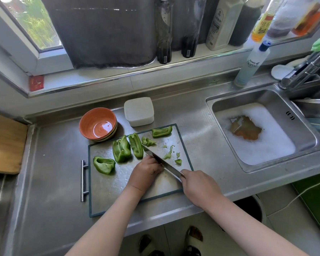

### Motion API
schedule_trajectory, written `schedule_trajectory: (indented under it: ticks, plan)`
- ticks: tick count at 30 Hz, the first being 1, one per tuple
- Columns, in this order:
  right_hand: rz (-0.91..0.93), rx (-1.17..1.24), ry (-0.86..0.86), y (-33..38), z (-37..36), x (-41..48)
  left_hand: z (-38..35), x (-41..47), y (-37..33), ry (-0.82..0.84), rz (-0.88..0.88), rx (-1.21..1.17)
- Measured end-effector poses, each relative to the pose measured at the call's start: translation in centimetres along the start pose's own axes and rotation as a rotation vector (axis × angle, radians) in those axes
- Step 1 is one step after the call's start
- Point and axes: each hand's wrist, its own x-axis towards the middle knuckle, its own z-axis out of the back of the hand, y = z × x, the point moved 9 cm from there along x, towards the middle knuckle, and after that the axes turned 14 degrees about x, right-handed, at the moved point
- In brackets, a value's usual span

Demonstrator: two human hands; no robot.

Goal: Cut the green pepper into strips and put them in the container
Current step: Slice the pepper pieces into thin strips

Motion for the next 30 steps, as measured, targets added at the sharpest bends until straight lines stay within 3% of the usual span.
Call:
schedule_trajectory:
  ticks: [8,13,21,30]
  plan:
    - [-0.032,0.063,0.013,-0.2,0.0,1.5,0.3,-0.3,0.3,0.008,0.023,0.012]
    - [-0.095,0.172,0.066,-1.8,1.7,1.4,0.7,-0.9,1.6,0.118,0.151,0.057]
    - [-0.037,0.243,-0.044,-2.1,6.0,2.5,0.7,-0.1,2.2,0.287,0.304,0.160]
    - [-0.048,0.294,-0.083,-2.4,7.4,4.7,4.1,6.5,4.6,0.122,0.498,0.084]
